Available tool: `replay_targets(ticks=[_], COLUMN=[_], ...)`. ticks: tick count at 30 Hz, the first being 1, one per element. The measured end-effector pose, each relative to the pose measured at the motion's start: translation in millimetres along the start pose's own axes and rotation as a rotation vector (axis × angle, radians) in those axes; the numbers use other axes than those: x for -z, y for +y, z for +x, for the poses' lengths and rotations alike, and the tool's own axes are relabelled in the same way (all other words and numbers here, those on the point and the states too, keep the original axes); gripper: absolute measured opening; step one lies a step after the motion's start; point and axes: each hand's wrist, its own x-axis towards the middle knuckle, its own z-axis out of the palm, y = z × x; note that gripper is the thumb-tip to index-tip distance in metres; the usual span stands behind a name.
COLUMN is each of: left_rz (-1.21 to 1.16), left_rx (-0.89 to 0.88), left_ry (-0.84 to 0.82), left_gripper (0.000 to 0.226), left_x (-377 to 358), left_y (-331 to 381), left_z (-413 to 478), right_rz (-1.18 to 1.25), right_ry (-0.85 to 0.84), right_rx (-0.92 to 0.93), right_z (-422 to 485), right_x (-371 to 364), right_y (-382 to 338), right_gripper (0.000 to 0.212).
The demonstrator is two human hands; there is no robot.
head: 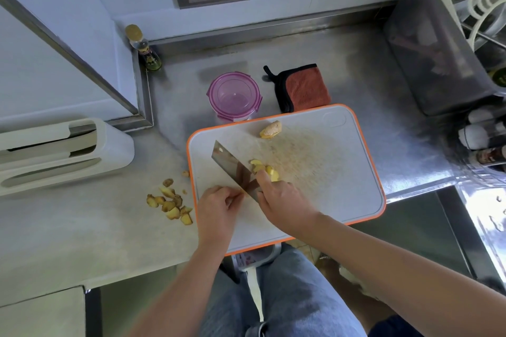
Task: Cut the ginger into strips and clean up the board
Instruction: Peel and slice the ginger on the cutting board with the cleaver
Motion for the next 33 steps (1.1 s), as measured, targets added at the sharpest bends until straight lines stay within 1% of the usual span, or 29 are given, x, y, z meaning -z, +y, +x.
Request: replay_targets(ticks=[3, 6, 10, 12, 17, 20, 26, 29, 33], left_rz=[-0.044, -0.041, -0.049, -0.046, 0.004, 0.006, 0.011, 0.004, 0.017], left_rx=[0.059, 0.067, 0.043, 0.005, -0.081, -0.077, -0.094, -0.089, -0.07], left_ry=[0.018, 0.015, -0.008, -0.019, -0.024, -0.018, -0.028, -0.033, -0.04], left_gripper=[0.004, 0.005, 0.002, 0.003, 0.007, 0.008, 0.012, 0.013, 0.008], left_x=[-0.5, -0.7, -0.8, -1.4, -2.5, -2.3, 0.4, 0.1, -0.9], left_y=[2.5, 2.5, 0.8, -0.2, -1.5, -2.7, -0.8, -0.4, -4.1], left_z=[-0.2, -0.7, 0.8, 0.5, 1.7, 4.4, 3.8, 3.9, 5.0], right_rz=[-0.046, -0.059, -0.054, -0.048, -0.024, -0.019, -0.088, -0.072, -0.026], right_ry=[-0.031, -0.033, -0.063, -0.071, -0.067, -0.062, -0.081, -0.07, -0.058], right_rx=[-0.003, -0.002, -0.009, -0.016, -0.053, -0.068, -0.076, -0.083, -0.08], right_z=[-1.2, -1.3, -7.6, -11.0, 2.4, 8.4, -6.2, 5.7, 25.7], right_x=[-2.3, -3.6, -3.6, -4.3, -4.5, -5.1, -11.9, -10.9, -12.7], right_y=[1.0, 2.0, 4.0, 4.9, -4.5, -9.3, -5.5, -13.2, -23.4], right_gripper=[0.025, 0.023, 0.023, 0.025, 0.022, 0.018, 0.026, 0.019, 0.023])
